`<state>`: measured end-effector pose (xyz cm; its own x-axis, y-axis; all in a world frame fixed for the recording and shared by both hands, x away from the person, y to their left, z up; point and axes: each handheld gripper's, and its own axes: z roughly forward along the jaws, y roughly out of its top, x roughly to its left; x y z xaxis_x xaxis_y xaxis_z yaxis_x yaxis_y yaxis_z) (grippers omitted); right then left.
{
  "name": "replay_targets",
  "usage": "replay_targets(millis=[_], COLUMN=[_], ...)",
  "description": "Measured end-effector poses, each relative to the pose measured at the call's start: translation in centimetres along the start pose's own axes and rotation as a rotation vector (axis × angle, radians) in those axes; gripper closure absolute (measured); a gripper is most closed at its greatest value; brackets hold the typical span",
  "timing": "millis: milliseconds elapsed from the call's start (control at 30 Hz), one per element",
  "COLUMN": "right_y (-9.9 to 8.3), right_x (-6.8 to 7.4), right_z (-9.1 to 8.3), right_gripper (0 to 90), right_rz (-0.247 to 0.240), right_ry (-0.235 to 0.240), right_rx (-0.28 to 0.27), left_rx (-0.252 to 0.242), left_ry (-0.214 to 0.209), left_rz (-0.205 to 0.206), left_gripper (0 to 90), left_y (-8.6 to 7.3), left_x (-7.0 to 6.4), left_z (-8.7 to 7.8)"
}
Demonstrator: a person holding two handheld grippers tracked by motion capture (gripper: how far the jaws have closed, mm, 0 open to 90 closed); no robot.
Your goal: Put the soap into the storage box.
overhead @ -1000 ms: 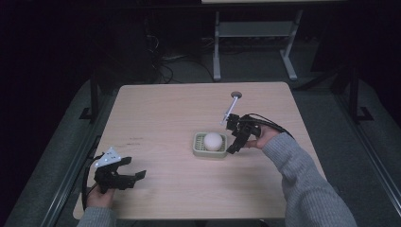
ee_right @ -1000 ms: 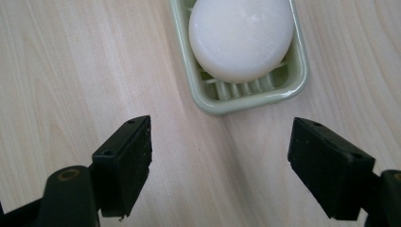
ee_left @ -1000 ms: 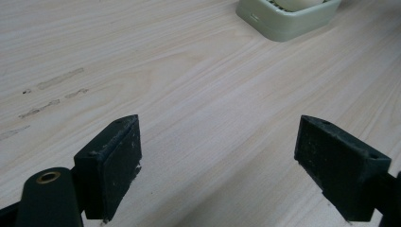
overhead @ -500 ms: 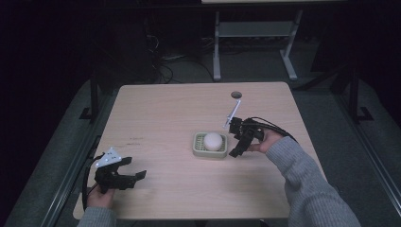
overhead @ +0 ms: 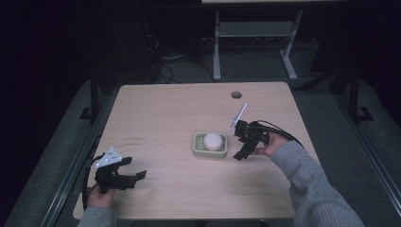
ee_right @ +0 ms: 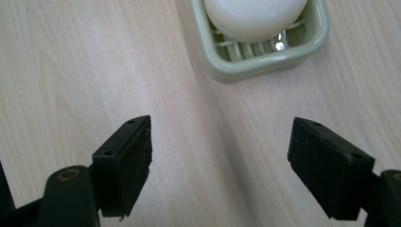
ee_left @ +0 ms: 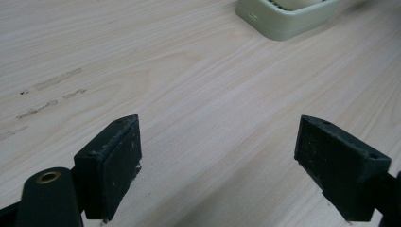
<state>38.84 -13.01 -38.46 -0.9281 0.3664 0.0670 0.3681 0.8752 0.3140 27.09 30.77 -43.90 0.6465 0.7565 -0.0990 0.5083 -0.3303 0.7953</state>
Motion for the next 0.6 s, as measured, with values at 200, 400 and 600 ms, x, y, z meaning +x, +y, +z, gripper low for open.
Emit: replay_targets(millis=[200, 400, 600], right_y=[-0.7, -1.2, -1.8], right_x=[0.1, 0.2, 0.4], right_z=[0.2, 0.1, 0.1], right_gripper=[21.8, 21.8, 21.8], right_rz=[0.007, 0.012, 0.019], right_ry=[0.003, 0.006, 0.007], right_rx=[0.0, -0.006, -0.012], left_rx=[0.001, 0.001, 0.0], left_ry=[-0.001, -0.001, -0.001], left_rz=[0.001, 0.005, 0.006], left_gripper=[15.3, 15.3, 15.3], left_y=[0.0, 0.0, 0.0], left_x=[0.0, 0.0, 0.0], left_z=[0.0, 0.1, 0.1])
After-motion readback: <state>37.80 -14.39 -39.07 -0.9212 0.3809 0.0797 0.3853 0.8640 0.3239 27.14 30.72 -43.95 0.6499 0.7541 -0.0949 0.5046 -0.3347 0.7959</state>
